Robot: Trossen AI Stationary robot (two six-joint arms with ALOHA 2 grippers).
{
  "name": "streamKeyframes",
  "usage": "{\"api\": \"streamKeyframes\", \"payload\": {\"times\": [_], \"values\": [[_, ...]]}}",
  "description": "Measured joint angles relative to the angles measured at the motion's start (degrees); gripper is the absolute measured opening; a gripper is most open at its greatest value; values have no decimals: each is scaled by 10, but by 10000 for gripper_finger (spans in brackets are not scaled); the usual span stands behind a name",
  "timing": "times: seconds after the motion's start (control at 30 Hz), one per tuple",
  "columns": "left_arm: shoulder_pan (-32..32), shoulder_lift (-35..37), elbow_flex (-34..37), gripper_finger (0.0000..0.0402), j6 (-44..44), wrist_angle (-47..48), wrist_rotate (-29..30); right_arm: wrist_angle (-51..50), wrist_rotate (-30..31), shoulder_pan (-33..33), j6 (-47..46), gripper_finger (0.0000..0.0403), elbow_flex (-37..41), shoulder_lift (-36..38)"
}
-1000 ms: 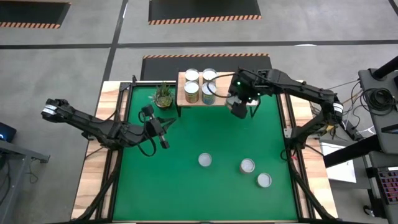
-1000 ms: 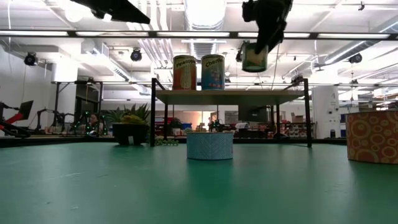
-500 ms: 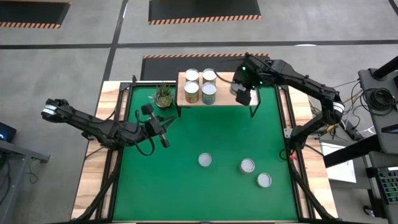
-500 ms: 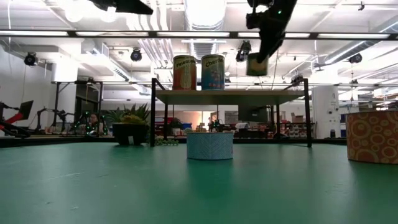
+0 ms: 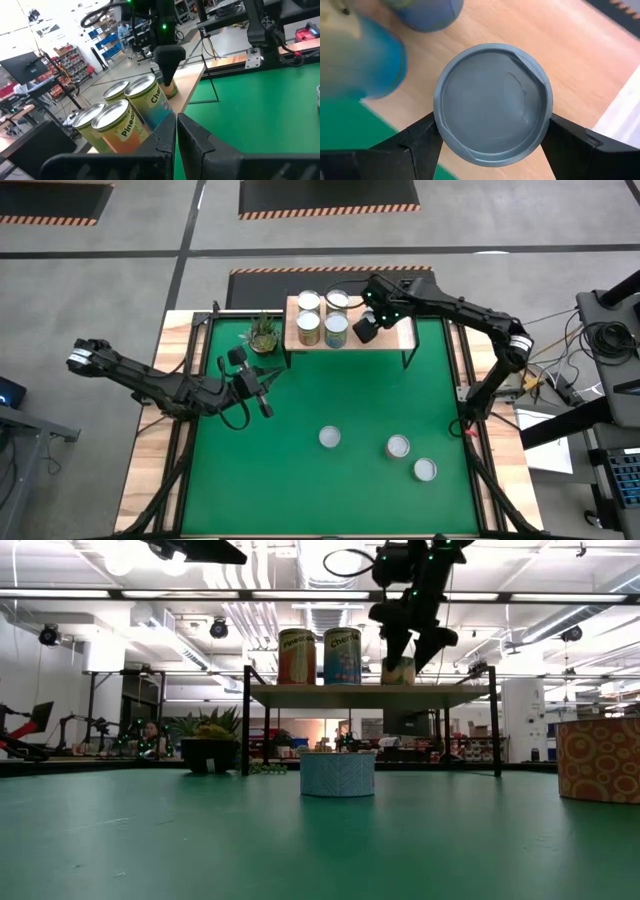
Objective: Pick and place cans onto a shelf
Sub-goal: Put the canned peaches on the shelf
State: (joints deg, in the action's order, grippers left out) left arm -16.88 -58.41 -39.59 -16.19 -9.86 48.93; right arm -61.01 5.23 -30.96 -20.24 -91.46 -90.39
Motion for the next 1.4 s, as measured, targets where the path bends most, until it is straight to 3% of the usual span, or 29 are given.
{"api": "streamKeyframes", "payload": {"times": [0.17, 0.47, 0.73, 0.97, 1.07, 1.23, 1.4], "values": [[0, 0, 0, 0, -1, 4, 0, 3, 10, -1, 3, 288, -3, -11], [1, 0, 0, 0, -56, -12, 0, 0, 8, -1, 3, 355, -12, -9], [1, 0, 0, 0, -46, -12, 0, -26, 8, 0, 6, 340, -51, 9], [1, -2, 0, 0, -14, -5, 0, -101, 8, 4, 15, 278, -68, 11], [1, -6, 0, 0, -12, 4, 0, -112, 22, 3, 38, 228, -66, 14], [1, -9, 0, 0, -28, 4, 0, -102, 97, 3, 92, 131, -61, 14], [1, -9, 0, 0, -40, 0, 0, -46, 91, 3, 152, 46, -61, 15]]}}
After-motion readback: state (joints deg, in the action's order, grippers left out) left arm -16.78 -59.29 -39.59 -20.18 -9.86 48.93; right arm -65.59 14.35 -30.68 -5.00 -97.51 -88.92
